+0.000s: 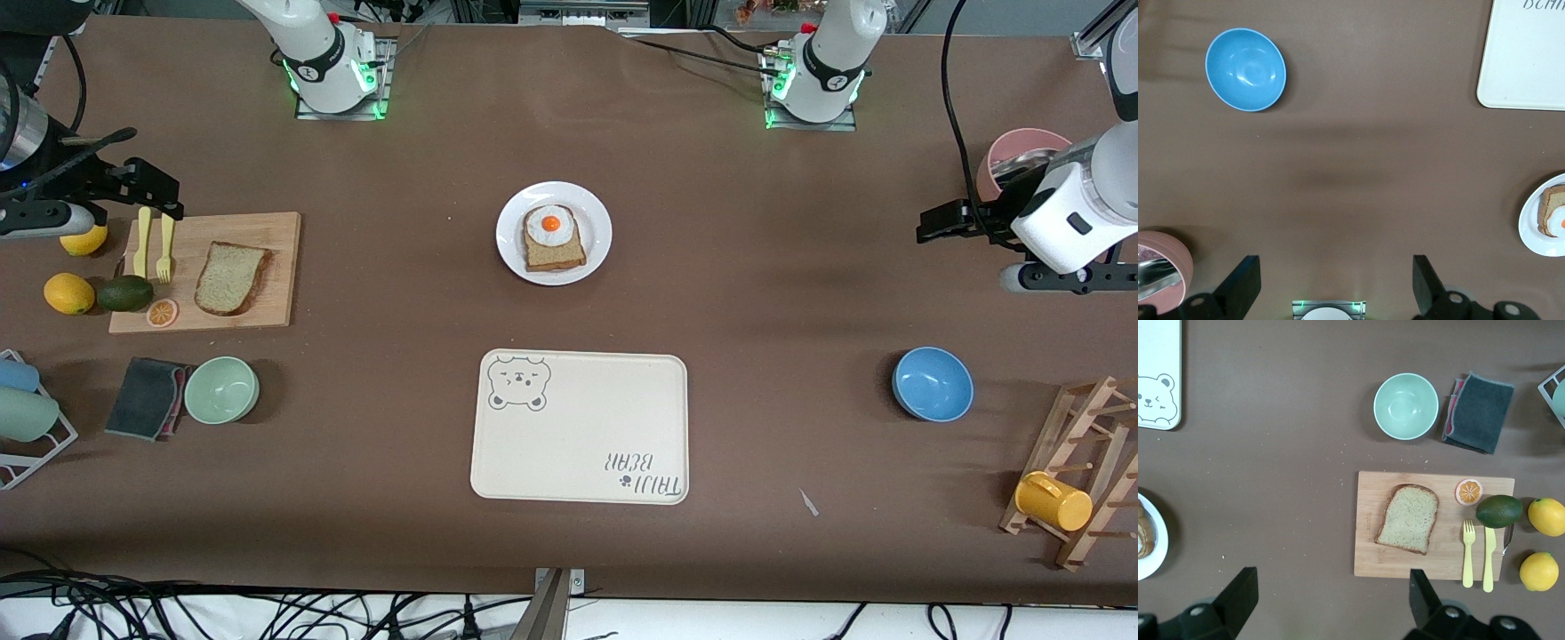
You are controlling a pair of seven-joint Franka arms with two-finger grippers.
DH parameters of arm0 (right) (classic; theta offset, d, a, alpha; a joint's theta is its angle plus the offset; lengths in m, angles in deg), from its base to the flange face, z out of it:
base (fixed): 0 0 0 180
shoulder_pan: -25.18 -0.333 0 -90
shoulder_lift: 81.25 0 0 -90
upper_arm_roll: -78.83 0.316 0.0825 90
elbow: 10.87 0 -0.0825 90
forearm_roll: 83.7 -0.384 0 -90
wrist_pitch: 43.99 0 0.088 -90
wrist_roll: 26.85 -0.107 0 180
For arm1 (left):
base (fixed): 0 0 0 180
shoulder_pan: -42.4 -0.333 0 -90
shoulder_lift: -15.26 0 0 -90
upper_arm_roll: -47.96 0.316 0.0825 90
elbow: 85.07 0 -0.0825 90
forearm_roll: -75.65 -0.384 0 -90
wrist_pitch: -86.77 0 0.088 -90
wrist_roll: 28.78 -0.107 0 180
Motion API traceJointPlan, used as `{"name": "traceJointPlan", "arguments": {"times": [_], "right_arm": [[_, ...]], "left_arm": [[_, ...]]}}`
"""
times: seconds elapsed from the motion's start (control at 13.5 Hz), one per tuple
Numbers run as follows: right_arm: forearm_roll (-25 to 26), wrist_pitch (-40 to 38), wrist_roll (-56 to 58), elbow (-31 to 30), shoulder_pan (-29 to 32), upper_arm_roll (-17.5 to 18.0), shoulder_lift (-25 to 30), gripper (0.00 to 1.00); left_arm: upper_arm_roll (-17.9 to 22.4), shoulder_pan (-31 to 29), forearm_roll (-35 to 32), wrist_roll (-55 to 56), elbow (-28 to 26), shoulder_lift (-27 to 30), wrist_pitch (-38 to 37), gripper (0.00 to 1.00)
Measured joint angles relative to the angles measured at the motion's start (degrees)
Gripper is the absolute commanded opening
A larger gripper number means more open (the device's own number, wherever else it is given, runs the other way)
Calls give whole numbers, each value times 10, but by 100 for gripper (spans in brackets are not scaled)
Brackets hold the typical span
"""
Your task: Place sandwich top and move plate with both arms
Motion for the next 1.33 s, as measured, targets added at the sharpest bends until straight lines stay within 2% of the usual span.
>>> {"name": "traceJointPlan", "arguments": {"times": [0.89, 1.33], "right_arm": [[0, 2, 4, 0, -6, 2, -10, 100], [5, -12, 4, -4, -5, -3, -85, 100]], "left_arm": [[0, 0, 0, 0, 0, 0, 0, 100], [0, 0, 0, 0, 0, -1, -1, 100]]}}
